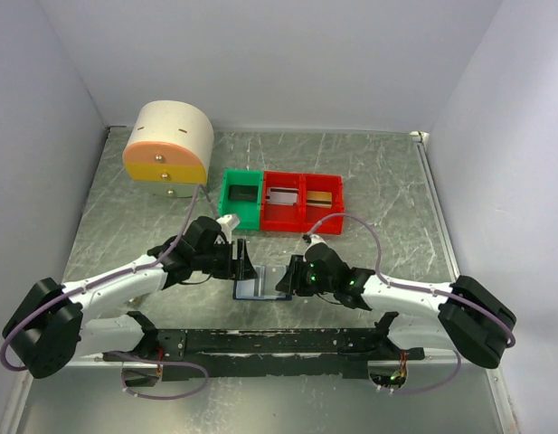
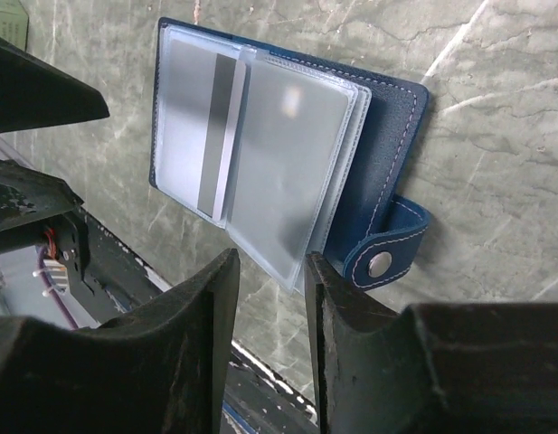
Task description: Take the credit cards out of the card holder
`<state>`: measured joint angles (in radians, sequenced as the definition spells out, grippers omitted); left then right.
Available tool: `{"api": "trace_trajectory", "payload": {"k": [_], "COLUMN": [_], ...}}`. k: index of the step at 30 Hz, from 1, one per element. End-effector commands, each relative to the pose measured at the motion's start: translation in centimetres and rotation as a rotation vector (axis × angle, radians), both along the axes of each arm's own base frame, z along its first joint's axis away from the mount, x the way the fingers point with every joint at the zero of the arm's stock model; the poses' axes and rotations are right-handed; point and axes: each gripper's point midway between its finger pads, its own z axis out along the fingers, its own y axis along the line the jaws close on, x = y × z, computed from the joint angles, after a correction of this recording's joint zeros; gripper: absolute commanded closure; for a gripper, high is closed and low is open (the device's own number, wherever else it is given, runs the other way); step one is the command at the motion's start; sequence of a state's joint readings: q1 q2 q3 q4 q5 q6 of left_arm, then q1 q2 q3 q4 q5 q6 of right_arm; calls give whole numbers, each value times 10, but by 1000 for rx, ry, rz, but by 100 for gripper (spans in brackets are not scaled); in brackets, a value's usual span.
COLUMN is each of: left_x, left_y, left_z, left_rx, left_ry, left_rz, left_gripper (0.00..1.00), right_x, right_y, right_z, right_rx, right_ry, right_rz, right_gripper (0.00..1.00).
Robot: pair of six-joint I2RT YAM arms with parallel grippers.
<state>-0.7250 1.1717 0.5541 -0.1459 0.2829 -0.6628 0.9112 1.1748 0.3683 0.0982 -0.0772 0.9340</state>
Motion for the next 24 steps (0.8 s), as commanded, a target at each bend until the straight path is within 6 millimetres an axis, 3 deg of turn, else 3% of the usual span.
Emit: {"api": "trace_trajectory", "payload": {"k": [1, 10, 17, 24], "left_x": [7, 5, 0, -5], "left_y": [-1, 1, 0, 0], "left_z": [-4, -16, -23, -31], "left_rx": [10, 35, 36, 64], "left_ry": [-33, -12, 5, 16], "left_rz": [29, 29, 16, -7], "left_gripper": [23, 26, 36, 44], "right_x": [2, 1, 2, 4], "right_y": [6, 5, 2, 10], "right_z": [0, -6, -14, -7], "right_rx": [28, 15, 7, 68], "right_ry": [1, 23, 48, 59], "right_rz": [-11, -20, -59, -79], "right_gripper": [65, 66, 66, 68]}}
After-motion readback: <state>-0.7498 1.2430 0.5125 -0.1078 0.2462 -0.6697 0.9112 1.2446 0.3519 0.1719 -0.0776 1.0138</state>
